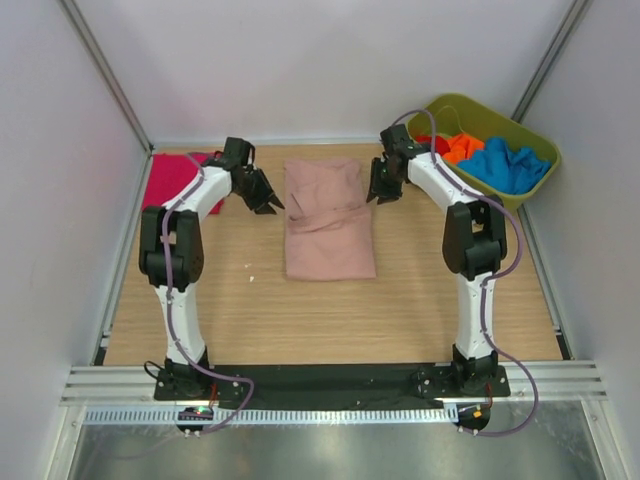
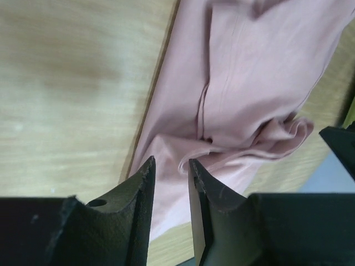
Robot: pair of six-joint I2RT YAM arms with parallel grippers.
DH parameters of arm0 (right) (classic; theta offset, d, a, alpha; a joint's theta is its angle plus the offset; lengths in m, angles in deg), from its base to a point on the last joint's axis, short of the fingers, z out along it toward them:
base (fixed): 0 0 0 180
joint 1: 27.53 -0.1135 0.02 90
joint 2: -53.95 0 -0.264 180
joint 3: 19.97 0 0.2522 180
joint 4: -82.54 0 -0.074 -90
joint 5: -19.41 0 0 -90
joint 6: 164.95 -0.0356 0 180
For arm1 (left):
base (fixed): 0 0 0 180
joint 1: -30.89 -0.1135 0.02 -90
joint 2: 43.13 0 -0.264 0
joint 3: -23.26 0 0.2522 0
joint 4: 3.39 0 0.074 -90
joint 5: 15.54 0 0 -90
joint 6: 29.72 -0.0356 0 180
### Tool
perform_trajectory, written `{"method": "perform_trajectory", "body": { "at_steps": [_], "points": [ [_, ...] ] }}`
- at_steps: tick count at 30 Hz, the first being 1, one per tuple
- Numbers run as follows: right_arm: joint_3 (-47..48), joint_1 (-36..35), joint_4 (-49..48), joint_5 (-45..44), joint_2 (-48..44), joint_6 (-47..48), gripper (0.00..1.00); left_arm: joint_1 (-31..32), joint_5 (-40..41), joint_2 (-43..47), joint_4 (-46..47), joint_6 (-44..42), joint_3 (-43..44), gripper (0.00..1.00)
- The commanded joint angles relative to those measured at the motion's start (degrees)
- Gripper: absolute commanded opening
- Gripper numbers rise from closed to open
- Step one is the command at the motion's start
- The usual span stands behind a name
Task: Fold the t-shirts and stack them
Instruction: Fold the tshirt
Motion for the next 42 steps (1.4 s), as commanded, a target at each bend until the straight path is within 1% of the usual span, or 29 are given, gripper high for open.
{"method": "perform_trajectory", "body": {
  "at_steps": [1, 2, 4, 8, 9, 10, 11, 13, 14, 17, 19, 20, 22, 26, 29, 31, 33, 35, 36, 40, 41, 42],
  "points": [
    [-4.1, -0.6, 0.1, 2.9, -7.3, 1.4, 0.39, 1.8, 2.2, 7.7, 2.0, -3.9, -4.9, 0.31],
    [-5.0, -0.6, -0.1, 4.7, -8.5, 2.3, 0.36, 2.8, 2.3, 8.3, 2.0, -4.5, -6.2, 0.28],
    [-7.1, -0.6, -0.1, 5.9, -9.1, 2.8, 0.35, 3.6, 1.6, 9.6, 2.1, -5.7, -6.6, 0.27],
    [-8.8, -0.6, -0.5, 8.8, -9.1, 3.4, 0.33, 6.0, 1.7, 8.9, 1.7, -5.7, -7.2, 0.24],
    [-9.0, -0.7, -0.7, 9.8, -8.7, 3.5, 0.32, 6.8, 2.9, 8.6, 0.9, -5.6, -7.2, 0.22],
    [-9.7, -0.7, -1.0, 10.3, -8.6, 3.6, 0.32, 7.3, 4.5, 7.4, -2.4, -5.7, -5.9, 0.21],
    [-10.0, -0.6, -1.3, 10.4, -8.4, 3.5, 0.32, 8.4, 7.5, 6.8, -3.8, -6.8, -5.2, 0.2],
    [-10.9, -0.6, -2.2, 11.0, -8.3, 3.5, 0.32, 9.2, 9.0, 6.5, -4.8, -7.0, -5.2, 0.19],
    [-11.1, -0.6, -2.5, 11.3, -8.2, 3.5, 0.32, 9.7, 8.8, 6.5, -4.3, -6.8, -5.6, 0.18],
    [-11.2, -0.6, -3.6, 12.8, -7.7, 3.9, 0.32, 10.8, 7.2, 6.2, -1.6, -6.4, -6.8, 0.18],
    [-10.5, -0.7, -4.4, 12.8, -6.7, 3.8, 0.32, 10.9, 6.7, 4.9, -0.6, -6.3, -6.5, 0.18],
    [-10.0, -0.7, -4.4, 12.8, -6.1, 3.8, 0.32, 10.8, 6.7, 4.1, -0.6, -6.3, -5.2, 0.2],
    [-7.7, -0.6, -3.6, 12.7, -4.8, 4.0, 0.31, 10.4, 7.7, 1.5, -1.7, -6.6, -3.6, 0.2],
    [-4.2, -0.7, -2.6, 11.6, -1.5, 5.1, 0.32, 8.3, 8.1, -1.2, -1.8, -6.5, 0.1, 0.21],
    [-1.0, -0.6, -2.2, 10.8, 0.2, 5.4, 0.31, 6.8, 8.6, -3.3, -0.8, -6.5, 3.5, 0.21],
    [2.1, -0.5, -1.8, 10.0, 2.1, 5.7, 0.32, 5.9, 8.7, -5.9, -0.8, -6.9, 8.0, 0.21],
    [4.0, -0.4, -1.5, 9.3, 3.6, 5.8, 0.32, 4.1, 6.8, -6.8, -1.0, -6.5, 10.3, 0.22],
    [5.0, -0.3, -1.1, 9.3, 3.7, 6.2, 0.31, 2.9, 4.2, -5.5, 1.1, -6.7, 9.7, 0.25],
    [4.6, -0.3, -1.3, 9.4, 2.9, 6.4, 0.32, 2.9, 4.1, -4.5, 1.8, -7.3, 9.1, 0.26],
    [-1.0, 0.0, -3.4, 9.4, -0.1, 7.3, 0.34, 2.9, 3.4, 1.4, 5.5, -9.8, 0.7, 0.31],
    [-1.6, 0.4, -3.5, 9.6, -0.5, 7.3, 0.34, 2.9, 2.6, 3.2, 6.2, -10.2, -3.2, 0.35],
    [-2.9, 0.5, -3.8, 9.6, -1.3, 7.2, 0.35, 2.9, 0.3, 4.1, 8.2, -10.3, -4.8, 0.37]
  ]
}}
